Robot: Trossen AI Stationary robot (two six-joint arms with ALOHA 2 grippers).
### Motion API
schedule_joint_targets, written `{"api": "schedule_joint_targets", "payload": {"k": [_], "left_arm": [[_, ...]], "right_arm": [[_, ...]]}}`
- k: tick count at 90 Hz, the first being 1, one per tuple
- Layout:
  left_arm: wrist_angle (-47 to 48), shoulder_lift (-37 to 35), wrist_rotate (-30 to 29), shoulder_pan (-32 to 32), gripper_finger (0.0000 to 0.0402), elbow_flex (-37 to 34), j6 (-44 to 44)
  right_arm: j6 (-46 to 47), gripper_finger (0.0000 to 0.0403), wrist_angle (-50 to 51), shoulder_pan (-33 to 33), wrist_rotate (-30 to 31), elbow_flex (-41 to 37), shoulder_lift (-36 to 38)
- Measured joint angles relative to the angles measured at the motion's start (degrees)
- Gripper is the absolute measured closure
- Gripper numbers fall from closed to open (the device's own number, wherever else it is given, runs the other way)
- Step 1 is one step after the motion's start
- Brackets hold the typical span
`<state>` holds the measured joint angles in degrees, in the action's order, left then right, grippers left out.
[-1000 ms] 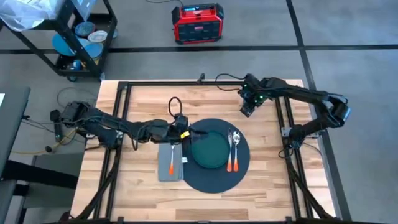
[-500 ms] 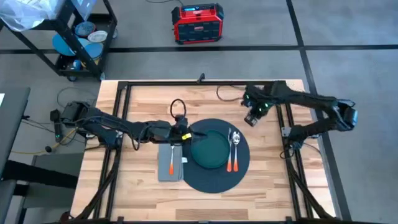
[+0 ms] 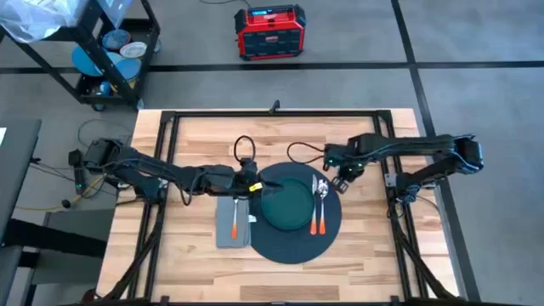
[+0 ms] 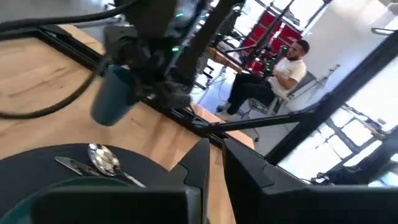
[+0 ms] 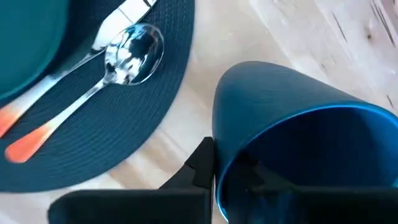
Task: Set table place
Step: Put the blue cup to the top of the blue tablemat, then return to Home Position
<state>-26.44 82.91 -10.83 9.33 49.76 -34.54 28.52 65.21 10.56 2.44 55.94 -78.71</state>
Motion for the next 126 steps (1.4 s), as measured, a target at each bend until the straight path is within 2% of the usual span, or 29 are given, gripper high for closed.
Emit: {"api": "schedule_joint_targets", "payload": {"k": [24,57,70,81,90,97,103,113,126], "left_arm": [[0.08,0.00,0.31,0.11,0.0374,0.00,-0.61],[0.04,0.00,0.59,0.30,0.0374,0.00,-0.61],[-0.05,0.00,1.12,0.47,0.0374,0.00,-0.58],[-4.06,0.00,2.02,1.97,0.0374,-0.73,2.41],[-14.06,0.34,1.80,2.42,0.0376,-4.97,3.55],[-17.42,0.60,1.58,1.77,0.0381,-8.28,2.51],[-17.23,0.56,2.50,1.65,0.0383,-9.39,0.58],[-12.96,-0.48,8.42,3.05,0.0382,-10.67,-3.65],[-1.47,-0.42,8.23,3.86,0.0379,-10.73,-5.72]], "right_arm": [[-1.56,0.0394,-3.33,0.40,0.68,-0.02,-1.07],[-1.53,0.0289,-2.96,0.84,2.13,-0.02,0.57],[2.45,0.0266,-3.47,0.29,4.02,0.13,5.54],[7.38,0.0256,-12.06,-5.05,5.46,0.05,15.19],[9.23,0.0253,-22.26,-11.94,12.12,-2.94,23.39],[6.80,0.0255,-24.33,-16.32,16.47,-4.76,27.66],[5.73,0.0257,-24.11,-19.10,16.02,-4.81,30.28],[5.70,0.0259,-24.17,-22.68,11.97,-4.72,33.97],[13.32,0.0259,-29.16,-24.95,11.65,-4.72,35.70]]}}
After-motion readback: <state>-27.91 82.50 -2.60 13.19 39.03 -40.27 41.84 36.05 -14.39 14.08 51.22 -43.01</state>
